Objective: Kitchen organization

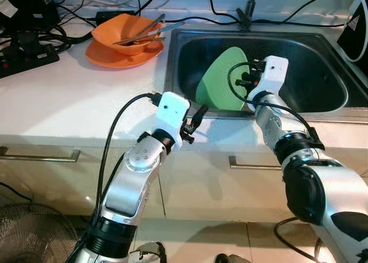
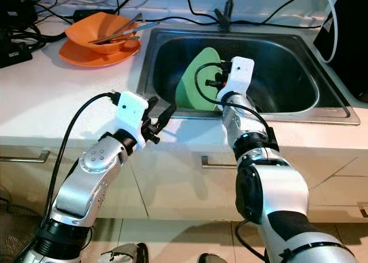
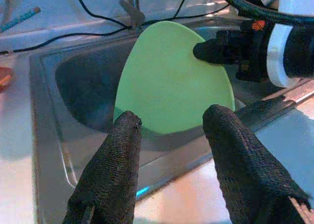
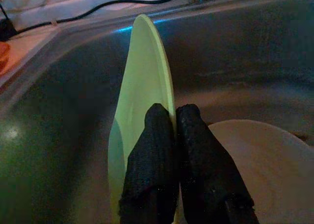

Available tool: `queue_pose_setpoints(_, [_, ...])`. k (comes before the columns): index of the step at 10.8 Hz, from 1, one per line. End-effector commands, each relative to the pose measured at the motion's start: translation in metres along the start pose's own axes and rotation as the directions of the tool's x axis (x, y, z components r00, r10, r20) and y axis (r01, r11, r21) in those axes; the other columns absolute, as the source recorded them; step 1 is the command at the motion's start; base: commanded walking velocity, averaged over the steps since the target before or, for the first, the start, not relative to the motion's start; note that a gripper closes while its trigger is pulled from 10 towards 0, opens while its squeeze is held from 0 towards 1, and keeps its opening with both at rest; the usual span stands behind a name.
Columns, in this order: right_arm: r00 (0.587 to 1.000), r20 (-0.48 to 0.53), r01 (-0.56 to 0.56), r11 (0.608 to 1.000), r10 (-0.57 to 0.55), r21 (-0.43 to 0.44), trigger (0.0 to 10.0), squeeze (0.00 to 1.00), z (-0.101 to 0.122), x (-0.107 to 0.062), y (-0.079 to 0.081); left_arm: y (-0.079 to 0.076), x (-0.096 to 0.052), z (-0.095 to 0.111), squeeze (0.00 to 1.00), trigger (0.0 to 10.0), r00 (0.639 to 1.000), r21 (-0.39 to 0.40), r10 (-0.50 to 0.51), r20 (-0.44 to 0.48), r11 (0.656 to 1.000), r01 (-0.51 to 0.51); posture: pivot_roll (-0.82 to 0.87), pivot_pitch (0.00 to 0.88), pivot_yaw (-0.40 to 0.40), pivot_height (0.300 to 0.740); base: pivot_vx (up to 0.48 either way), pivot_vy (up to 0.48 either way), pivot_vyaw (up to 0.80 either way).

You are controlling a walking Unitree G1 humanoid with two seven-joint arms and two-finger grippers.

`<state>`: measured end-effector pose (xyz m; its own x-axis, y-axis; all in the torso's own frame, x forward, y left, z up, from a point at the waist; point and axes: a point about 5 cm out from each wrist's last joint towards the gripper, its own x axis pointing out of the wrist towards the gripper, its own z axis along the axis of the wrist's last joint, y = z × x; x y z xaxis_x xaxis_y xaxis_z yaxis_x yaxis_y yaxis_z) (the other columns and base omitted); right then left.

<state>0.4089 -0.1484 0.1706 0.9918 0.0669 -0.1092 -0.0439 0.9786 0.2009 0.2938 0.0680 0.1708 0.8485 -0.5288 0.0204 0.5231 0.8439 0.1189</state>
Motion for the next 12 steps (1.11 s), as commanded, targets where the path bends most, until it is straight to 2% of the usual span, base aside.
queue_pose_setpoints(1, [1.0, 0.008, -0.01, 1.0, 0.01, -0.024, 10.0, 0.0, 0.006, 0.002, 0.007, -0.005, -0.001, 0.003, 0.0, 10.0, 1.0, -0.009, -0.022, 0.002, 1.0, 0.022, 0.2, 0.049, -0.013, 0.74, 0.0, 0.0, 0.0])
queue_pose_setpoints(2, [1.0, -0.019, -0.006, 0.999, 0.006, -0.031, 10.0, 0.0, 0.001, 0.002, 0.009, -0.005, 0.0, 0.001, 0.0, 10.0, 1.0, -0.007, -0.024, -0.009, 1.0, 0.024, 0.2, 0.046, -0.013, 0.74, 0.0, 0.0, 0.0])
queue_pose_setpoints(3, [1.0, -0.024, -0.007, 1.0, 0.006, -0.029, 10.0, 0.06, -0.001, 0.002, 0.009, -0.005, 0.0, 0.002, 0.0, 10.0, 1.0, -0.008, -0.024, -0.009, 1.0, 0.024, 0.2, 0.046, -0.013, 0.74, 0.0, 0.0, 0.0])
queue_pose_setpoints(4, [0.999, -0.035, -0.014, 0.999, 0.012, -0.038, 10.0, 1.0, -0.006, 0.001, 0.011, -0.005, 0.0, 0.001, 0.0, 10.0, 0.999, -0.004, -0.027, -0.018, 1.0, 0.027, 0.2, 0.047, -0.013, 0.74, 0.0, 0.0, 0.0])
queue_pose_setpoints(5, [0.999, -0.039, -0.023, 0.999, 0.021, -0.038, 10.0, 1.0, -0.007, 0.001, 0.012, -0.006, 0.0, 0.001, 0.0, 10.0, 0.999, 0.0, -0.028, -0.022, 1.0, 0.028, 0.2, 0.048, -0.013, 0.74, 0.0, 0.0, 0.0])
queue_pose_setpoints(6, [0.999, -0.04, -0.032, 0.998, 0.03, -0.045, 10.0, 0.0, -0.008, 0.001, 0.014, -0.006, 0.0, 0.0, 0.0, 10.0, 0.999, -0.001, -0.029, -0.024, 1.0, 0.029, 0.2, 0.048, -0.012, 0.74, 0.0, 0.0, 0.0])
queue_pose_setpoints(8, [0.999, -0.03, -0.04, 0.997, 0.038, -0.068, 10.0, 0.0, -0.007, 0.001, 0.016, -0.007, 0.0, 0.0, 0.0, 10.0, 0.999, -0.004, -0.035, -0.027, 0.999, 0.035, 0.19, 0.053, -0.011, 0.74, 0.0, 0.0, 0.0])
queue_pose_setpoints(9, [0.999, -0.012, -0.044, 0.99, 0.043, -0.134, 10.0, 0.0, -0.004, 0.001, 0.016, -0.008, 0.0, -0.001, 0.0, 10.0, 0.999, -0.003, -0.039, -0.029, 0.999, 0.039, 0.18, 0.058, -0.011, 0.74, 0.0, 0.0, 0.0])
queue_pose_setpoints(10, [0.999, 0.015, -0.042, 0.986, 0.045, -0.159, 10.0, 0.0, 0.001, 0.001, 0.015, -0.008, 0.0, -0.001, 0.0, 10.0, 0.999, 0.004, -0.039, -0.033, 0.999, 0.039, 0.18, 0.06, -0.011, 0.74, 0.0, 0.0, 0.0])
queue_pose_setpoints(11, [0.998, 0.047, -0.034, 0.978, 0.044, -0.204, 10.0, 0.0, 0.007, 0.002, 0.015, -0.007, 0.0, -0.001, 0.0, 10.0, 0.999, 0.004, -0.037, -0.032, 0.999, 0.037, 0.17, 0.065, -0.009, 0.74, 0.0, 0.0, 0.0])
queue_pose_setpoints(12, [0.989, 0.125, -0.045, 0.976, 0.073, -0.212, 10.0, 0.0, 0.021, 0.002, 0.019, -0.005, 0.001, 0.0, 0.0, 10.0, 1.0, 0.008, -0.024, -0.021, 1.0, 0.024, 0.17, 0.071, -0.009, 0.74, 0.0, 0.0, 0.0])
